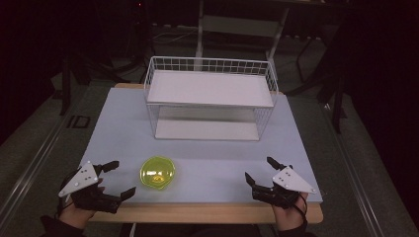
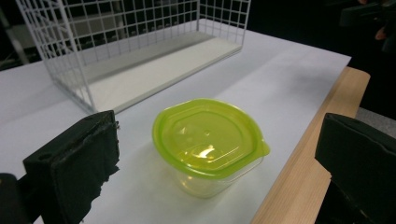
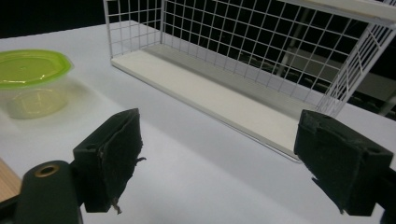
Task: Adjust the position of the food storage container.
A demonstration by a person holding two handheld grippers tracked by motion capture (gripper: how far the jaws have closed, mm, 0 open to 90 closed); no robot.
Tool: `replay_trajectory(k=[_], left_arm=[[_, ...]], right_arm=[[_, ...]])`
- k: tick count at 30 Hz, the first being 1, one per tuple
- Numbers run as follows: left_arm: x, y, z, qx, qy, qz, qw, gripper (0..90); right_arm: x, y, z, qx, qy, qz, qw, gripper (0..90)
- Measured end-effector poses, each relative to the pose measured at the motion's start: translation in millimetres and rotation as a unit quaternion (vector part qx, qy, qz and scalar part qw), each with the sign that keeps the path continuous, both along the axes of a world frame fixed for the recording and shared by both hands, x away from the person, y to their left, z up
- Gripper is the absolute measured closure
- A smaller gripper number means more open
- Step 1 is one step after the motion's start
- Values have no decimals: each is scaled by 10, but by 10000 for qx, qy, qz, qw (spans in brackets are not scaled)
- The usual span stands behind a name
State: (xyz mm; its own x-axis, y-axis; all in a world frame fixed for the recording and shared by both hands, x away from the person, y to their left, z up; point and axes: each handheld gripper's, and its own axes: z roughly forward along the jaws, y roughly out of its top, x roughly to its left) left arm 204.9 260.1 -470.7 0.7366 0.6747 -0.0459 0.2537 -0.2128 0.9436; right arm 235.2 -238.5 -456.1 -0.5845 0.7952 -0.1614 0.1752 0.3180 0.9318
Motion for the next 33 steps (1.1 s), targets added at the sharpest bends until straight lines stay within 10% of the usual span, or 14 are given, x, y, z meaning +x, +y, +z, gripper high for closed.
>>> replay_trajectory(k=[6,20,33], left_arm=[[-32,-2,97,-327,-315,-189,9988,2],[187,88,221,204,402,-229,9987,2],[478,219,-109,330,1231,-73,9918,731]], right_arm=[[-19,16,8,0,-30,42,10000,143],[-32,51,13,-4,-18,88,10000,142],[-42,60,13,-28,12,191,9998,142]])
